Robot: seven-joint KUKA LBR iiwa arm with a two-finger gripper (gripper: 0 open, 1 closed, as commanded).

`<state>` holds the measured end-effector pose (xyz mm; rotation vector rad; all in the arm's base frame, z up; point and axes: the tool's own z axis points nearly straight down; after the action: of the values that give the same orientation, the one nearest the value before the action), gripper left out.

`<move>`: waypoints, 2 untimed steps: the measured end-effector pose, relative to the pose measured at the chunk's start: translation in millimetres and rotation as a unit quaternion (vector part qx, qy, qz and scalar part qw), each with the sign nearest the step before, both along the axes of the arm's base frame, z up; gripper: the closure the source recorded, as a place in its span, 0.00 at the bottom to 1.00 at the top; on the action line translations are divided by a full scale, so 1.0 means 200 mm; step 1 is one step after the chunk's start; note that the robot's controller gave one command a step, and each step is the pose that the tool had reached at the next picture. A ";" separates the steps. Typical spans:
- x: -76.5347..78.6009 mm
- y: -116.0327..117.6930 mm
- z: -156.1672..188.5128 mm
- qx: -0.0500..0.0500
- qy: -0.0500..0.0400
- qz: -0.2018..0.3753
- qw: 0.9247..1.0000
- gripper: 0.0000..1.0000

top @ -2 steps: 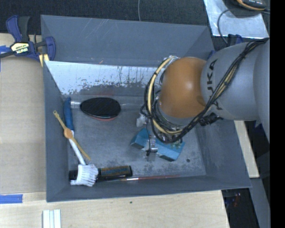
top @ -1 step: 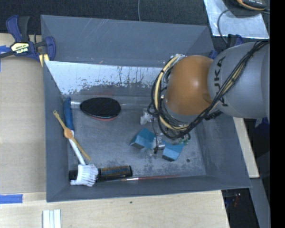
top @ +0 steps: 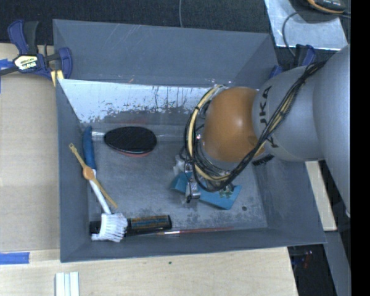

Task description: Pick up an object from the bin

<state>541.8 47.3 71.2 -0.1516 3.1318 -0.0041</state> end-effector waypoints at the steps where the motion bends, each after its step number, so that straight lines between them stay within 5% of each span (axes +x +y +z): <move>1: 0.00 0.00 0.00 0.000 0.000 0.000 1.000 1.00; 2: -0.03 -0.02 0.23 -0.001 0.007 -0.005 1.000 1.00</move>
Offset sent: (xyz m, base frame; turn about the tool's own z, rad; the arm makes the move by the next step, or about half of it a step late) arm -0.0047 -0.0113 0.1563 0.0344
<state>536.3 43.0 116.5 -0.1365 3.1462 -0.0061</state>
